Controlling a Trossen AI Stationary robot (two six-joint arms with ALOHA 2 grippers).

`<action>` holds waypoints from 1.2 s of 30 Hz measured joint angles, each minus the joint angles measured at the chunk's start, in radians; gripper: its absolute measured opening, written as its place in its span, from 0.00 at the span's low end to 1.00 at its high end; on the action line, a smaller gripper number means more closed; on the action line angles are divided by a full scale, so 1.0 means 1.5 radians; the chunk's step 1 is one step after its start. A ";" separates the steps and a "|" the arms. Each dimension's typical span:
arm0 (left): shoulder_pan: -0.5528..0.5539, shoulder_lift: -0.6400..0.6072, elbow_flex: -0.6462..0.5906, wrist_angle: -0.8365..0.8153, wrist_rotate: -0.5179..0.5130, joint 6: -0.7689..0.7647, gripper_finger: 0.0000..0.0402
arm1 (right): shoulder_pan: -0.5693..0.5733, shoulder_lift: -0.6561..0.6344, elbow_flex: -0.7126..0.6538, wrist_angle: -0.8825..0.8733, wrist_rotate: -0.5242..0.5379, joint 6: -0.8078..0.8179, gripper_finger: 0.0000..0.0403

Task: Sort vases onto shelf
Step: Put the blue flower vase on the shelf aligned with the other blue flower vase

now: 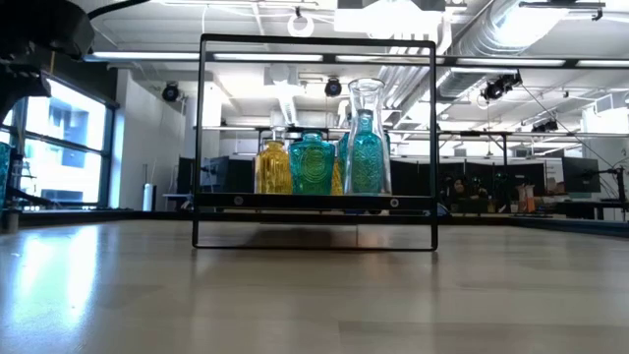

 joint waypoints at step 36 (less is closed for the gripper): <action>-0.001 0.001 0.013 -0.006 0.001 0.025 0.31 | -0.001 0.000 0.000 0.000 0.023 -0.007 0.46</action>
